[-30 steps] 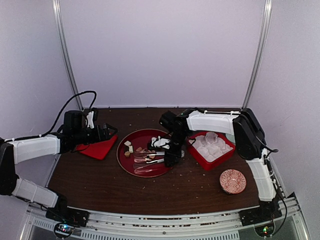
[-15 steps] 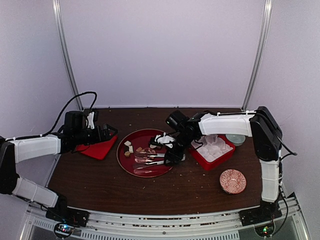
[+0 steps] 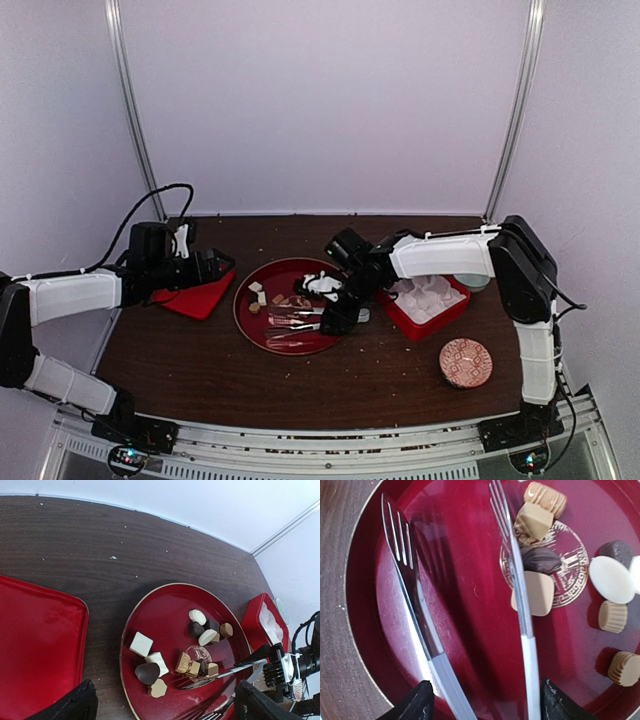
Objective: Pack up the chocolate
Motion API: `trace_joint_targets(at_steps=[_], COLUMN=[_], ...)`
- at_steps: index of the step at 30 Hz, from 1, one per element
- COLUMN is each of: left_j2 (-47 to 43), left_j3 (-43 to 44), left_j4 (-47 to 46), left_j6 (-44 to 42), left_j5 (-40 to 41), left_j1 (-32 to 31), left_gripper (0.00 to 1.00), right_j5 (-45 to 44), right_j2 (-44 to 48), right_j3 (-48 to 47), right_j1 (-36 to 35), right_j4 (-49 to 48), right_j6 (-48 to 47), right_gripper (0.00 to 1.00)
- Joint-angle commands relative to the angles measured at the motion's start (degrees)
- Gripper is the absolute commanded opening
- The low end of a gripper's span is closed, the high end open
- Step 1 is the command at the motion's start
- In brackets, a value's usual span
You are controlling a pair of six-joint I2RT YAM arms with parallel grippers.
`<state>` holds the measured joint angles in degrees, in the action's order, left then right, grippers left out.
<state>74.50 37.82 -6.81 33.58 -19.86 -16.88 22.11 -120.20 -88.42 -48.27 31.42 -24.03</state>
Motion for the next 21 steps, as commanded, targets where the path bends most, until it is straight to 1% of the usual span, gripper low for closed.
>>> trace_joint_targets(at_steps=[1, 4, 11, 17, 21], left_j2=[0.12, 0.03, 0.16, 0.2, 0.46], left_j3=[-0.47, -0.5, -0.34, -0.19, 0.08], left_j4=[-1.8, -1.8, -1.67, -1.45, -0.83], left_j6=[0.43, 0.71, 1.23, 1.39, 1.26], left_j5=[0.46, 0.43, 0.35, 0.43, 0.56], left_j1=[-0.21, -0.25, -0.25, -0.2, -0.24], left_gripper=[0.98, 0.98, 0.98, 0.98, 0.98], right_j5=[-1.9, -2.65, -4.94, -4.06, -4.97], right_j2=[-1.68, -1.43, -0.16, 2.08, 2.83], right_j3=[0.1, 1.37, 3.59, 8.75, 10.36], right_j1=[-0.8, -0.82, -0.77, -1.09, -2.2], right_j4=[-0.74, -2.11, -7.35, -13.88, -15.58], right_j6=[-1.07, -0.09, 6.77, 14.01, 18.75], right_gripper=[0.71, 0.68, 0.51, 0.46, 0.45])
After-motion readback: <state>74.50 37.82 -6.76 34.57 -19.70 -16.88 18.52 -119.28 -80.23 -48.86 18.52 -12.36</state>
